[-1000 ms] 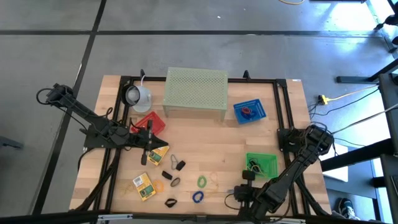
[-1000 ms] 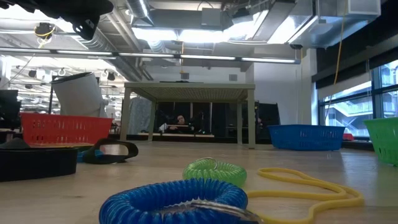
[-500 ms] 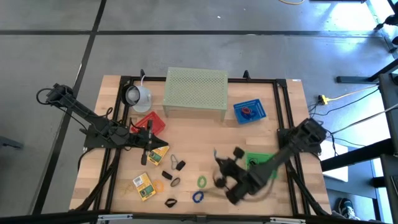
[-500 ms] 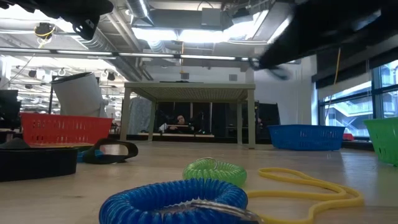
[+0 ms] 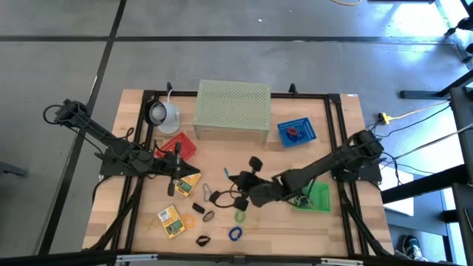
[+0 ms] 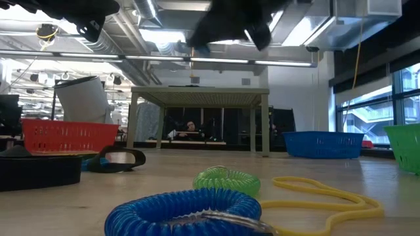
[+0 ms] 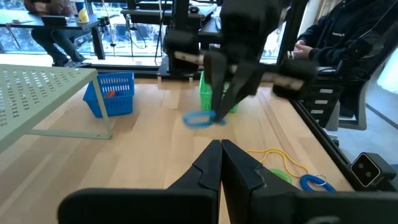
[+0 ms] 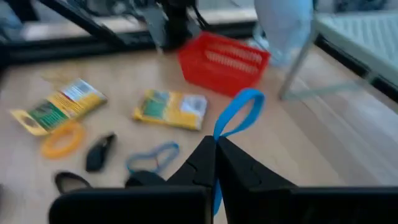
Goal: Pick & Place Office Desk Supplies
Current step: Put the blue rubber band into the green bin
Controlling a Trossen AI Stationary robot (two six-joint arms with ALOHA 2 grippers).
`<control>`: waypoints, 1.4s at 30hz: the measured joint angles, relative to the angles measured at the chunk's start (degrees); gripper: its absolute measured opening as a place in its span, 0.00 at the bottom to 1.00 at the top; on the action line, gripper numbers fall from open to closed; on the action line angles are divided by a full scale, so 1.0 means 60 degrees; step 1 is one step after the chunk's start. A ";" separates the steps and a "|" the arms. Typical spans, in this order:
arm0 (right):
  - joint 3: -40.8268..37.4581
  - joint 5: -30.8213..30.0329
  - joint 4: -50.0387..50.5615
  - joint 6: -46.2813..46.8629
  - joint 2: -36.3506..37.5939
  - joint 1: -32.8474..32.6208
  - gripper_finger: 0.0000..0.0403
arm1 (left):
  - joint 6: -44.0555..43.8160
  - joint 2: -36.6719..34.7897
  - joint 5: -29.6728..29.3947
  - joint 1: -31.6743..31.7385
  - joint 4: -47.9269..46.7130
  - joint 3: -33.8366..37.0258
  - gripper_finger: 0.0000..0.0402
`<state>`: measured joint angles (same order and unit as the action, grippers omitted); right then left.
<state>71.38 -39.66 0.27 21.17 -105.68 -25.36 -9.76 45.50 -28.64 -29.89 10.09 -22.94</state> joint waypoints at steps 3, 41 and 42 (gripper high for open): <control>0.0003 0.0095 -0.0063 -0.0307 0.0407 0.0034 0.02 | 0.0000 0.0001 -0.0002 0.0000 0.0000 -0.0004 0.01; -0.1870 -0.0696 0.5115 0.4774 0.5045 -0.3203 0.02 | 0.0000 0.0002 0.0000 0.0000 0.0000 0.0000 0.01; -0.1870 -0.0481 0.5520 0.5323 0.5092 -0.3355 0.02 | 0.0000 0.0001 0.0000 0.0000 0.0000 0.0000 0.01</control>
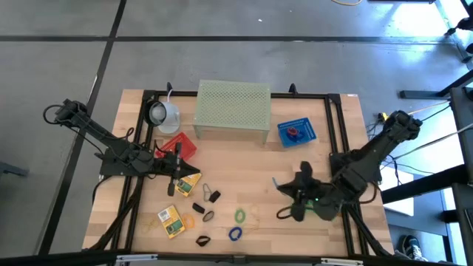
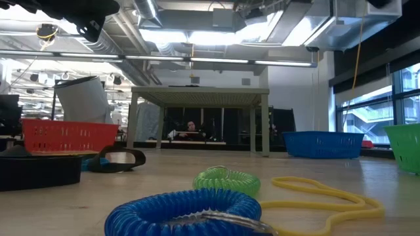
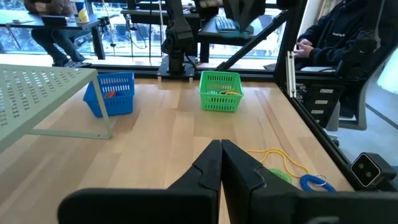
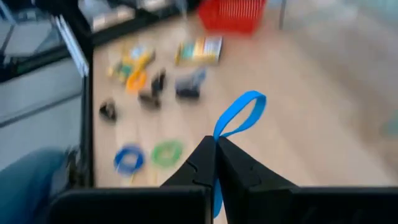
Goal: Pick & Place Office Desk Supplies
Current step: Put the blue rubber band into the green bin
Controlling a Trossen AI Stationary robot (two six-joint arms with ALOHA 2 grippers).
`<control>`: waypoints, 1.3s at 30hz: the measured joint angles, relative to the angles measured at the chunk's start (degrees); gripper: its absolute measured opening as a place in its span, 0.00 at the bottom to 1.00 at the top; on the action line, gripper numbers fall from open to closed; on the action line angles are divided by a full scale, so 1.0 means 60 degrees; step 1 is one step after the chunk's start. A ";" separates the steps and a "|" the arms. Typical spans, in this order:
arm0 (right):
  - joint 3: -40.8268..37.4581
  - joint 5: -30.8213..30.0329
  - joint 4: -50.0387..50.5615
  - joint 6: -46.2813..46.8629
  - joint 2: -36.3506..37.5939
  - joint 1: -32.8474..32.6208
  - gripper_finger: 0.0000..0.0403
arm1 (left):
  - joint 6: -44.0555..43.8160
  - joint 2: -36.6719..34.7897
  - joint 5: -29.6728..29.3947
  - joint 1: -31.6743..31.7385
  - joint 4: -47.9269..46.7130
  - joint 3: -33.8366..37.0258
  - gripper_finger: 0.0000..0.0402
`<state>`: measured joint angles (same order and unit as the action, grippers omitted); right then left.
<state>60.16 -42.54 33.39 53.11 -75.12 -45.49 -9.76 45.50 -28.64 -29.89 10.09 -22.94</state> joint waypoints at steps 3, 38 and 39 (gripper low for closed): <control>0.0000 0.0803 0.1019 0.1590 -0.0035 -0.0432 0.02 | 0.0000 0.0002 -0.0003 0.0000 0.0000 0.0000 0.01; 0.0007 0.4021 0.4994 0.7012 -0.3395 -0.1239 0.04 | 0.0000 -0.0002 -0.0003 0.0000 0.0000 0.0000 0.01; 0.0007 0.4018 0.5088 0.7012 -0.3436 -0.1239 0.04 | 0.0000 -0.0002 0.0000 0.0000 0.0000 0.0000 0.01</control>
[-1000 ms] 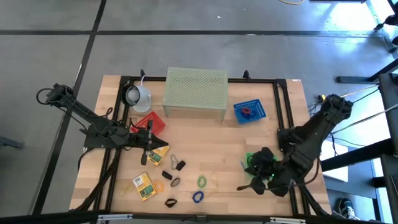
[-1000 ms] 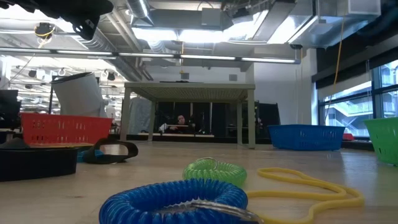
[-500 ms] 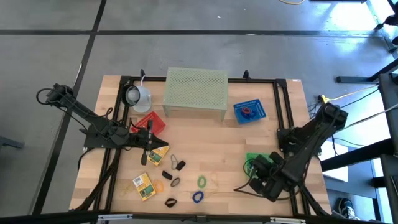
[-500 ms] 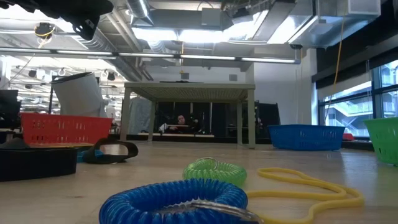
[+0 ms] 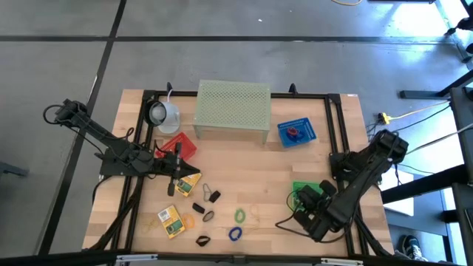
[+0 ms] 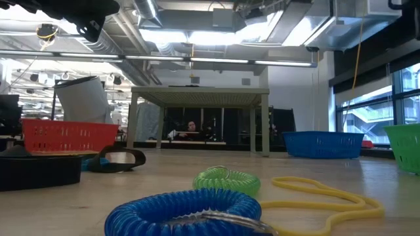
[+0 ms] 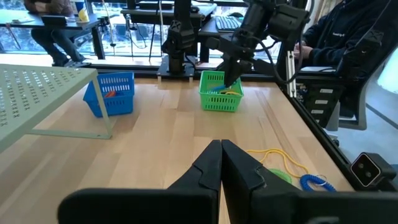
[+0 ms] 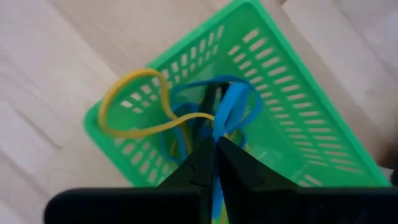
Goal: Pick & Place Office Desk Supplies
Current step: Put the blue rubber band into the green bin, then put the yellow rubber band into the green bin
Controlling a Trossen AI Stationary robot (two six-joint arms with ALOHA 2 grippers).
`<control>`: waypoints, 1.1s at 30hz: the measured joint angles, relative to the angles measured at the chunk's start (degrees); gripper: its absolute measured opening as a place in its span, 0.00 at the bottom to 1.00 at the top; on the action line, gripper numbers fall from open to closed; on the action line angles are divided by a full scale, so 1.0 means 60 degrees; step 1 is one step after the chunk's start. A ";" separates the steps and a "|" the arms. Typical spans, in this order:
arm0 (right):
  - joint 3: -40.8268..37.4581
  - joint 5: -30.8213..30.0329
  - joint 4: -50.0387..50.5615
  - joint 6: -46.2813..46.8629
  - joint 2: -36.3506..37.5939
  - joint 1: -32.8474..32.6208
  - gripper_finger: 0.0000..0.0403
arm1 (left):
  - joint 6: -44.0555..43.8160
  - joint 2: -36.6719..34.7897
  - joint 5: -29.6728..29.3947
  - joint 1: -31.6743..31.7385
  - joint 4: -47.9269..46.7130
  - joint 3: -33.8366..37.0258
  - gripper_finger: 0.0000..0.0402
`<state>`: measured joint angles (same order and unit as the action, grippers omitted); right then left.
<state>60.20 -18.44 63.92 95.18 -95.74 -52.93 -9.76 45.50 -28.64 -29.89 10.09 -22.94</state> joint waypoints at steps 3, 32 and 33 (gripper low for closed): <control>0.0000 0.0000 0.0125 0.0049 -0.0077 0.0053 0.07 | 0.0000 0.0000 -0.0002 0.0000 -0.0002 0.0000 0.01; 0.2112 -0.1181 0.0363 -0.0603 0.0029 0.0707 0.43 | 0.0000 0.0000 -0.0001 0.0000 0.0000 0.0000 0.01; 0.2174 -0.1879 0.0057 -0.0770 0.0029 0.0707 0.42 | 0.0000 0.0000 0.0000 0.0000 0.0000 0.0000 0.01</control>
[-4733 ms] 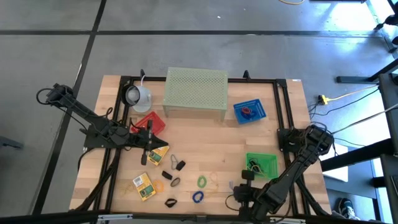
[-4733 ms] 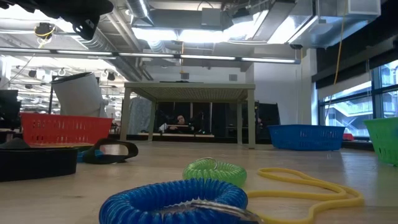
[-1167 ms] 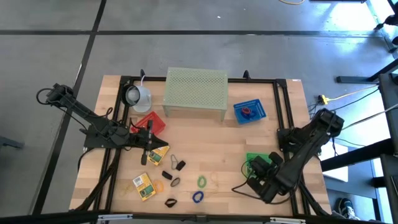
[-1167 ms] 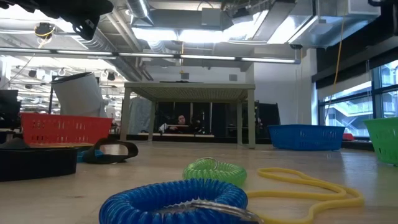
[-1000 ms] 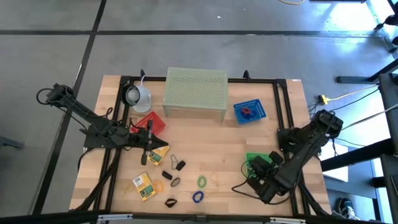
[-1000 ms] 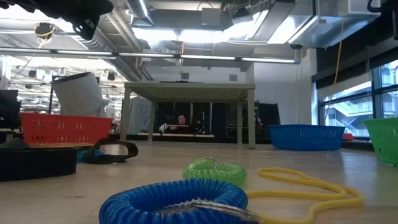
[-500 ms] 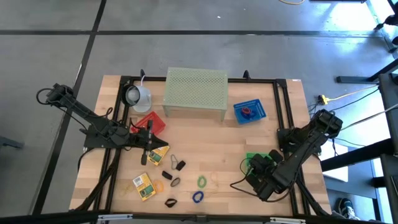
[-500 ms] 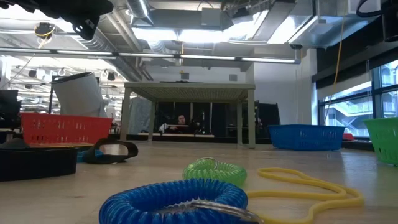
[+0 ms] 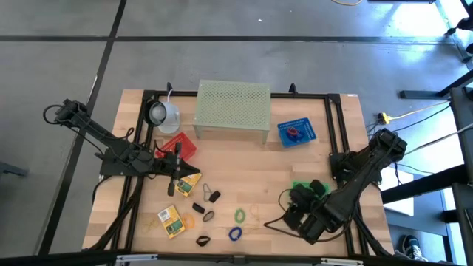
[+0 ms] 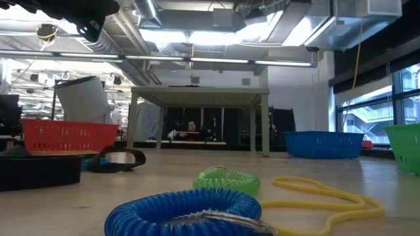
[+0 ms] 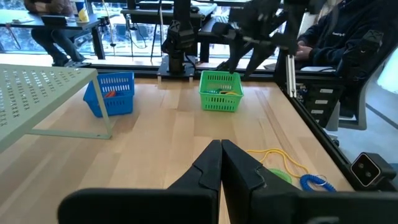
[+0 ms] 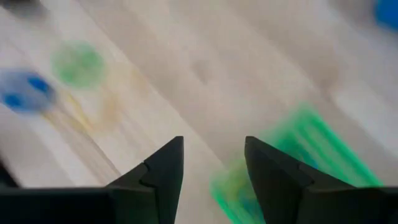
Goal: Pick & Place Office Desk Supplies
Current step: Put the yellow rubber band into the green bin
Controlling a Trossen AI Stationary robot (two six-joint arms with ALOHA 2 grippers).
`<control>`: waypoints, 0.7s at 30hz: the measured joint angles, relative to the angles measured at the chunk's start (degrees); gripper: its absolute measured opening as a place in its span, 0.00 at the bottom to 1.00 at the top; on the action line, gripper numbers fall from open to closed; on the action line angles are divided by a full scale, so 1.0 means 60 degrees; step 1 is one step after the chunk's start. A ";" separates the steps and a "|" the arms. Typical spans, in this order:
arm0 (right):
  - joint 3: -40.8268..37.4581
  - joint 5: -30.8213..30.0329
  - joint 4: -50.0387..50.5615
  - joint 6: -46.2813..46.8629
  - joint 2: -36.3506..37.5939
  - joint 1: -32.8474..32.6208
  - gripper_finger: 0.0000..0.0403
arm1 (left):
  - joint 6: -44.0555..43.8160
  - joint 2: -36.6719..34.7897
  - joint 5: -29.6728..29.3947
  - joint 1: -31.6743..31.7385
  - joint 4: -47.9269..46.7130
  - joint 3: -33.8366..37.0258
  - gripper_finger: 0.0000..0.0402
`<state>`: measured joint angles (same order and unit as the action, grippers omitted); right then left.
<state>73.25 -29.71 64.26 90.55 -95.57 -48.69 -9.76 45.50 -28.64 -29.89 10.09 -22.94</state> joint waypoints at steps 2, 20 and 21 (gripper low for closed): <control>0.0012 -0.1294 -0.0840 -0.0588 0.0000 0.0003 0.42 | 0.0000 0.0001 -0.0002 0.0000 0.0000 0.0000 0.01; -0.0192 0.2504 -0.6615 -1.0803 -0.1989 0.1925 0.41 | 0.0000 0.0000 0.0000 0.0000 0.0000 0.0000 0.01; -0.0192 0.2909 -0.6888 -1.1211 -0.2151 0.2088 0.41 | 0.0000 0.0003 0.0000 -0.0003 0.0000 0.0000 0.01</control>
<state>72.10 -12.26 22.93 23.29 -108.48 -36.16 -9.76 45.52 -28.64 -29.91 10.09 -22.94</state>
